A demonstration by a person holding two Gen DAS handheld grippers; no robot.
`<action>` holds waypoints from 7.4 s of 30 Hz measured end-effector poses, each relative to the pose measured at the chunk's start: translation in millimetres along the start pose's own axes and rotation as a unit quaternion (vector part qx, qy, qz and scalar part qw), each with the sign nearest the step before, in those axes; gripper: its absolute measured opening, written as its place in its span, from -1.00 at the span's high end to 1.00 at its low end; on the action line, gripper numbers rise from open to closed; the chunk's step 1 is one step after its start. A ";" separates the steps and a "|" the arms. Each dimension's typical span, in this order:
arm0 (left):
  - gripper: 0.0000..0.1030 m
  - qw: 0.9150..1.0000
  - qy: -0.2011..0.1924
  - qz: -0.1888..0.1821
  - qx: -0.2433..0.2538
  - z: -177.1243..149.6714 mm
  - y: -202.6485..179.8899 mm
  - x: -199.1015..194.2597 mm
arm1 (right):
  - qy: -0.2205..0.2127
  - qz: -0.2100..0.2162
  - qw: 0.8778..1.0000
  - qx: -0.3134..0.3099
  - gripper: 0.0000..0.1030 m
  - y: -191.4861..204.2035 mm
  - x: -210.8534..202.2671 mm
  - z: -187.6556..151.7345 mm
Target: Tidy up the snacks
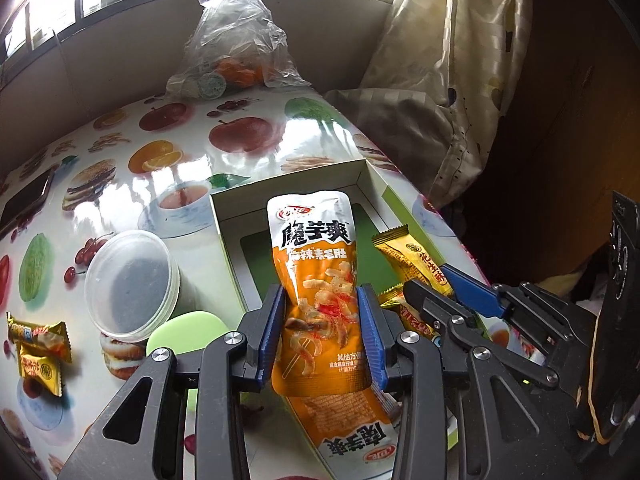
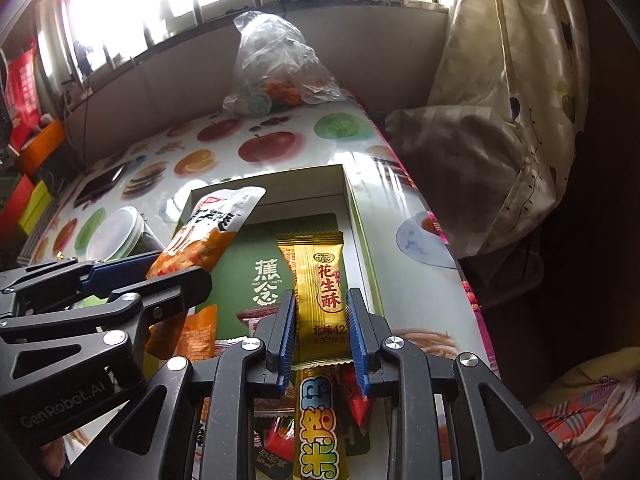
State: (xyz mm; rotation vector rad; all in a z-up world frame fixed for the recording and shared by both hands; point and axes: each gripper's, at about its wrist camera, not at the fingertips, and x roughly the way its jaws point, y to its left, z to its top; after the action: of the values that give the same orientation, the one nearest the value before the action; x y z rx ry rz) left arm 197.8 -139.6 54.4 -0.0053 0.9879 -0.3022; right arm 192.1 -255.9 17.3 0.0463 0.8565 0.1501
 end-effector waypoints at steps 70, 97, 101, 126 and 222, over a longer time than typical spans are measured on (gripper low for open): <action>0.06 0.996 -0.073 0.042 -0.038 -54.5 67.3 -105.7 | -0.055 0.030 0.998 -0.028 0.08 89.0 -69.4 -7.5; 0.06 0.976 -0.074 0.114 -0.172 -107.8 204.9 -127.4 | -0.027 0.113 0.986 -0.116 0.08 203.4 -22.3 0.2; 0.06 0.972 -0.073 0.118 -0.188 -117.6 224.3 -129.6 | -0.013 0.130 0.983 -0.130 0.08 222.9 -9.6 -0.7; 0.06 0.957 -0.050 0.140 -0.250 -152.6 290.4 -125.5 | 0.034 0.192 0.944 -0.267 0.04 326.2 54.6 -9.0; 0.05 0.995 0.048 0.084 0.002 -42.4 276.3 -16.3 | 0.074 0.109 0.976 -0.176 0.03 272.2 61.0 -15.4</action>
State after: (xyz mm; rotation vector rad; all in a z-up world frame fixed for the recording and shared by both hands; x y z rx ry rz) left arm 223.4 134.9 5.4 0.0968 1.0766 -0.1502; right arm 189.1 22.0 -11.0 -0.2059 0.9618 0.5136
